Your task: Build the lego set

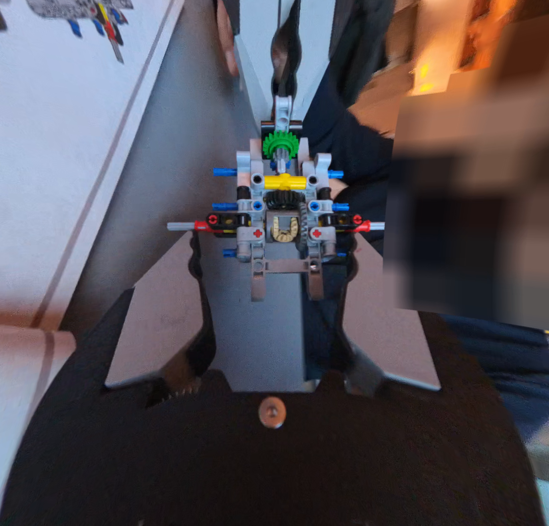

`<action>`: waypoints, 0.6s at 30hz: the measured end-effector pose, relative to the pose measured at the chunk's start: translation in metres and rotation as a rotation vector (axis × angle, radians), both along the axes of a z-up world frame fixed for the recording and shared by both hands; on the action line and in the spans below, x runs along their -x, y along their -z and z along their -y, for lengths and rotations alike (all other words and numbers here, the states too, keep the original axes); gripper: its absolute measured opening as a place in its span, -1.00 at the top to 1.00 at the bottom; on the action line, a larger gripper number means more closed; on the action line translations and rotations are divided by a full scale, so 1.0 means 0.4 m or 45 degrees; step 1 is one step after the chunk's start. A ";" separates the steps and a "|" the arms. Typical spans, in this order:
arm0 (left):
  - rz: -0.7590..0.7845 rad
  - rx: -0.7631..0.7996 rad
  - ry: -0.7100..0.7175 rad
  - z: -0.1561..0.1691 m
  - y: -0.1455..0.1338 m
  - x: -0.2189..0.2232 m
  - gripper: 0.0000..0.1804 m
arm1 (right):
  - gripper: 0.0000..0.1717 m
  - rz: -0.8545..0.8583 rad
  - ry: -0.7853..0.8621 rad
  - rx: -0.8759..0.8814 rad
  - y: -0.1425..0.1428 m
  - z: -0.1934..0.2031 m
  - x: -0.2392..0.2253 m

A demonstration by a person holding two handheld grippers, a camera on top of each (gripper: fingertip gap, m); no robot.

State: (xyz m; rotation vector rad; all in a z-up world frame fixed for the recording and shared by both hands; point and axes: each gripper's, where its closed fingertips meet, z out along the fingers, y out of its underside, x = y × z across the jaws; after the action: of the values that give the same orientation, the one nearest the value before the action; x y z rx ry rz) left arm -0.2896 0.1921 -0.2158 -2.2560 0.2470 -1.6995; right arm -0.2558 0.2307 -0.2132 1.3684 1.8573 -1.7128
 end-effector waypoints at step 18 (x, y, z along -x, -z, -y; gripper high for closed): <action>0.234 0.319 0.022 -0.035 -0.037 -0.048 -0.05 | 0.95 0.147 0.008 0.331 -0.035 -0.041 -0.039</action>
State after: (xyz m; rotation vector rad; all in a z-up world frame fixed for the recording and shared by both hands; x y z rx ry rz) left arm -0.2703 0.2060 -0.2009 -2.2492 0.0126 -2.0313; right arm -0.2403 0.2471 -0.1991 1.3376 1.5096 -1.7648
